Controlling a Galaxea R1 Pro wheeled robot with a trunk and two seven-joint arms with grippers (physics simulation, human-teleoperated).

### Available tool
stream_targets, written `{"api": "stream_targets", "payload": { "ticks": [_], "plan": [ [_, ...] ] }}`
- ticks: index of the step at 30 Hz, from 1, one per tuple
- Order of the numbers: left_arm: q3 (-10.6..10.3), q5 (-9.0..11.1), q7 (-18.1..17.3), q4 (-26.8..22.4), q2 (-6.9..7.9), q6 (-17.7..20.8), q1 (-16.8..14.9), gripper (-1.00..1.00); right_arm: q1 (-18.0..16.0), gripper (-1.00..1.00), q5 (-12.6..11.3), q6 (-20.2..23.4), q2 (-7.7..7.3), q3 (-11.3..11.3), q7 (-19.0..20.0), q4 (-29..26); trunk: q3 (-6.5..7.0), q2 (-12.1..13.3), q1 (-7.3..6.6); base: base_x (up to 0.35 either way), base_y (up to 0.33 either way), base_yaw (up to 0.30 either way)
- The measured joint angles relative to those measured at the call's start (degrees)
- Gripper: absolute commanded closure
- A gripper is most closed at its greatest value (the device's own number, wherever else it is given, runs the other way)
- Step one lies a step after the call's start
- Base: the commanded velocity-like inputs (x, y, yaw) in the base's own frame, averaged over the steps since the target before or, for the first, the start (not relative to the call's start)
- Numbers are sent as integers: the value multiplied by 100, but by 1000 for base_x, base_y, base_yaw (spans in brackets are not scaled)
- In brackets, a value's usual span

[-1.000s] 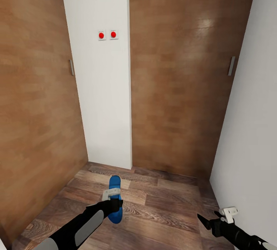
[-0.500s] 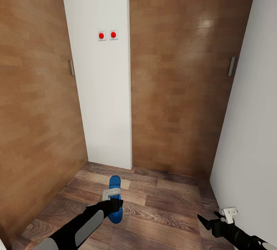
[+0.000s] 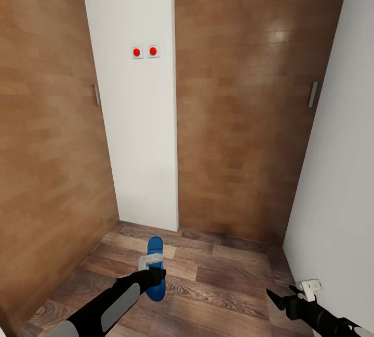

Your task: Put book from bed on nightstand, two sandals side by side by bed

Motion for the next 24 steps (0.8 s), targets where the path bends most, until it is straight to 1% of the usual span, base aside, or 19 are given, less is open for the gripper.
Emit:
{"api": "stream_targets", "payload": {
  "ticks": [24],
  "plan": [
    [0, -4, 0, 0, 0, 0, -1, 100, 1, -100, 0, 0, 0, 0, 9, 0, 219, 962, -527, 0, 0, 0]
  ]
}}
